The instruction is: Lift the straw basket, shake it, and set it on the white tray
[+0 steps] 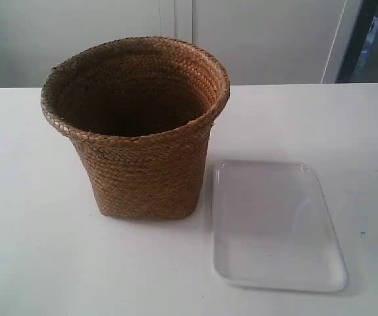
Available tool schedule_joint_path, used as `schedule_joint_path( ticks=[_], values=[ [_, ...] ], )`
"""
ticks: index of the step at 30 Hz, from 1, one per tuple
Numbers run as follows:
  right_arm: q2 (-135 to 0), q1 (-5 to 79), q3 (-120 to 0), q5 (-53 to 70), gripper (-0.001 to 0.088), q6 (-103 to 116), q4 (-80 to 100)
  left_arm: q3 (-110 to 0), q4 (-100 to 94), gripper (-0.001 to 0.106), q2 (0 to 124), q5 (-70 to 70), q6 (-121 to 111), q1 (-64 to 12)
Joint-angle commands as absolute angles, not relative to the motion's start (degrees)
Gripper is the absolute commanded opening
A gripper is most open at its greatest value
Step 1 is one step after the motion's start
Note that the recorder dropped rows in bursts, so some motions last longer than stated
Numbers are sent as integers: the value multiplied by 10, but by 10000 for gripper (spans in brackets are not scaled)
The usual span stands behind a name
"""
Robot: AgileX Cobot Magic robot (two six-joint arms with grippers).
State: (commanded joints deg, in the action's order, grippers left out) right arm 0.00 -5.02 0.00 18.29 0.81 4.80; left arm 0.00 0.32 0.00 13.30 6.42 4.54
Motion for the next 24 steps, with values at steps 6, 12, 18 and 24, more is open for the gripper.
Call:
schedule_joint_path(
  ticks=[6, 12, 18, 24],
  values=[
    [0, -50, 0, 154, 0, 8, 48, 0, 0, 0, 0, 70, 62, 45],
    [0, -50, 0, 85, 0, 69, 42, 0, -4, 0, 0, -100, 64, 45],
    [0, -50, 0, -65, 0, 145, 42, 0, -4, 0, 0, -218, 64, 45],
    [0, -50, 0, -191, 0, 183, 42, 0, 0, 0, 0, -332, -7, 45]
  ],
)
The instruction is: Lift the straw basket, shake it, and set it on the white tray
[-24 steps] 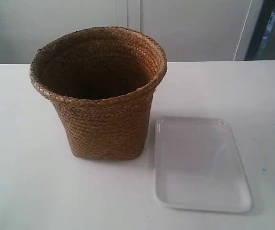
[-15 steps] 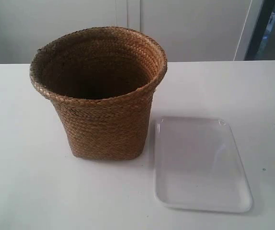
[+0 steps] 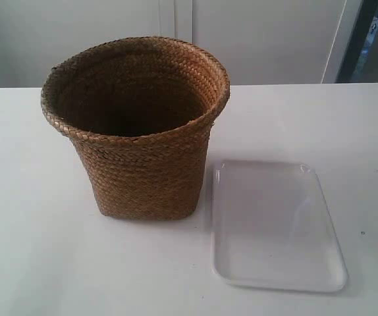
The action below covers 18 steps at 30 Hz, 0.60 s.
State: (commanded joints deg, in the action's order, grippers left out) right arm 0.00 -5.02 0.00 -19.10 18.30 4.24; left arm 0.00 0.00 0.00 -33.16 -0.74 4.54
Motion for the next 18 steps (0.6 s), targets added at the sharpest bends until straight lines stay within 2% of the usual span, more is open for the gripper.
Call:
schedule_joint_path(
  ticks=[8, 13, 18],
  values=[
    [0, -50, 0, -348, 0, 183, 39, 0, 0, 0, 0, -335, -170, 45],
    [0, -50, 0, -418, 0, 183, 25, -1, 7, 0, 0, -350, -186, 45],
    [0, -50, 0, -464, 0, 183, -13, -65, 12, 0, 0, -293, -168, 45]
  ],
)
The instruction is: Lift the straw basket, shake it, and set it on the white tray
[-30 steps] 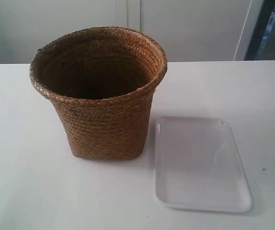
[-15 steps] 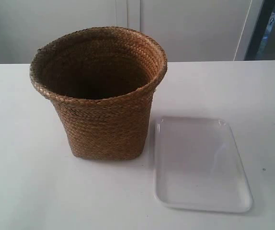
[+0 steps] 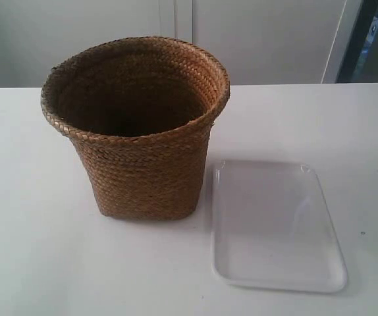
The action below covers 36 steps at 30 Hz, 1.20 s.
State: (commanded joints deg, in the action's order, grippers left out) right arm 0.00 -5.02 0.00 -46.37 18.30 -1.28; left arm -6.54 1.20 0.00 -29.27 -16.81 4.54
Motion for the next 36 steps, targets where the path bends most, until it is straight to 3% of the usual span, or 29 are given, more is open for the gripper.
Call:
schedule_joint_path(
  ticks=[4, 8, 15, 19, 23, 29, 32, 36],
  values=[
    [-1, -50, -37, -418, 0, 183, -36, -124, 12, 0, 20, -278, -81, 45],
    [-42, -50, -96, -430, 0, 179, -45, -188, 34, 0, 92, -355, -6, 45],
    [-226, -50, -292, -531, 0, 178, -111, -396, 51, 0, 336, -423, 16, 45],
    [-368, -50, -429, -493, 0, 183, -87, -567, 64, 0, 498, -407, 18, 45],
    [-509, -50, -599, -287, 0, 183, -30, -750, 64, 0, 657, -194, 0, 45],
    [-712, -50, -779, 218, 0, 232, -52, -908, 90, 0, 799, 303, -118, 38],
    [-759, -33, -797, 330, 0, 189, -117, -911, 125, 0, 825, 416, -110, 38],
    [-797, 6, -800, 401, 0, 10, -225, -911, 175, 0, 843, 463, -23, 38]
  ],
)
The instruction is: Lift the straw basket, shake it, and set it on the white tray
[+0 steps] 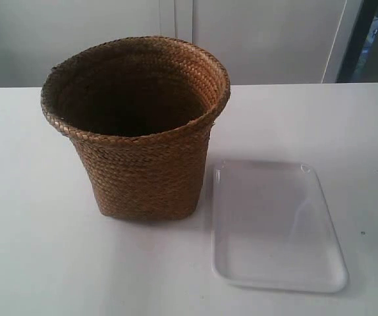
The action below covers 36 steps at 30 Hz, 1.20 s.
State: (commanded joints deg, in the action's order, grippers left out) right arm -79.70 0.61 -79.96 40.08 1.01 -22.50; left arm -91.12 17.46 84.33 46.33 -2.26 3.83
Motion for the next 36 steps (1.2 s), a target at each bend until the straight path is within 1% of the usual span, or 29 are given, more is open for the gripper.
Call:
schedule_joint_path(
  ticks=[4, 5, 6, 8, 9, 11, 12, 13, 14, 15, 16, 17, 18, 22, 27, 31, 36],
  values=[
    [-825, 41, -800, 453, 2, -47, -248, -911, 237, 0, 847, 497, 57, 38],
    [-831, 46, -800, 461, 17, -47, -250, -911, 244, 0, 848, 503, 65, 38],
    [-837, 51, -800, 469, 47, -47, -253, -911, 250, 2, 848, 509, 64, 38],
    [-848, 58, -800, 488, 141, -57, -272, -911, 252, 67, 848, 519, 64, 38],
    [-853, 60, -800, 500, 215, -75, -291, -911, 252, 128, 848, 523, 66, 38],
    [-861, 63, -800, 523, 393, -123, -328, -911, 252, 290, 848, 532, 82, 38],
    [-864, 63, -800, 531, 509, -142, -348, -911, 252, 416, 848, 538, 93, 38],
    [-870, 63, -800, 537, 626, -157, -366, -911, 252, 567, 848, 542, 94, 38],
    [-873, 63, -800, 537, 729, -165, -379, -911, 252, 689, 849, 547, 94, 38],
    [-876, 63, -800, 537, 801, -167, -385, -911, 252, 823, 852, 547, 94, 38],
    [-881, 63, -800, 536, 830, -167, -385, -911, 254, 926, 856, 549, 94, 38],
    [-883, 63, -800, 534, 829, -167, -385, -911, 255, 986, 862, 551, 94, 38],
    [-888, 63, -800, 534, 822, -167, -385, -911, 256, 1010, 867, 552, 93, 38],
    [-908, 63, -800, 534, 818, -167, -388, -909, 272, 1000, 894, 561, 93, 38],
    [-934, 72, -800, 532, 818, -167, -394, -907, 337, 994, 926, 553, 106, 38],
    [-954, 92, -800, 504, 818, -167, -410, -907, 372, 994, 953, 552, 122, 38],
    [-976, 114, -800, 441, 818, -167, -411, -907, 363, 992, 985, 548, 131, 12]
  ],
)
